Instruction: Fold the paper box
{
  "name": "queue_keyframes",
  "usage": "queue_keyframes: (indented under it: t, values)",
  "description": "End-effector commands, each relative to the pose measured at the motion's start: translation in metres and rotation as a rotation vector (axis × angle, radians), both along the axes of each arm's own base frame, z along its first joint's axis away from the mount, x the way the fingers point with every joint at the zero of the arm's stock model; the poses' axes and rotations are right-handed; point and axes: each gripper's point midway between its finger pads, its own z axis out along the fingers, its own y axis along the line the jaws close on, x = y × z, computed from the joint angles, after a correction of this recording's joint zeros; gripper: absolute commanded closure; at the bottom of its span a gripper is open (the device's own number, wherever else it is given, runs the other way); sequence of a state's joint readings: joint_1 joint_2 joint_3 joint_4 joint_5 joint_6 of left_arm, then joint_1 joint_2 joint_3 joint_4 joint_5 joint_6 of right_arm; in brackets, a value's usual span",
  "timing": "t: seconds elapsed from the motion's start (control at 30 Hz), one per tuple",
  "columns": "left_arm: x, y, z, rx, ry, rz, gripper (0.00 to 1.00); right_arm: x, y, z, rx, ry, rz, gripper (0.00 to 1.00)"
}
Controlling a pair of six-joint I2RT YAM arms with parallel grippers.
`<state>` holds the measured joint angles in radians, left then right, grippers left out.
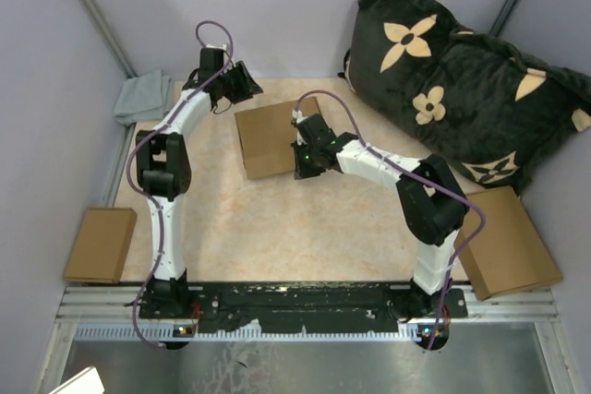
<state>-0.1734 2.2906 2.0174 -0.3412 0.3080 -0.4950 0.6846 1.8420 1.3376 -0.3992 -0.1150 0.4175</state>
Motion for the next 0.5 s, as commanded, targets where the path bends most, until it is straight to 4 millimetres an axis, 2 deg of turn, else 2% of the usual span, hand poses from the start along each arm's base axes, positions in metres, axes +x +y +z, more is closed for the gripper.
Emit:
queue_keyframes:
  t: [0.0, 0.23, 0.47]
  values:
    - [0.045, 0.007, 0.025, -0.08, -0.153, 0.09, 0.5, 0.005, 0.028, 0.008, 0.028, -0.044, 0.015, 1.0]
    - [0.055, 0.002, -0.005, -0.122, -0.118, 0.09, 0.5, 0.006, 0.054, -0.015, 0.013, -0.021, 0.044, 1.0]
    - [0.051, -0.011, -0.04, -0.167, -0.059, 0.035, 0.53, 0.03, 0.079, -0.013, 0.064, -0.116, 0.057, 1.0]
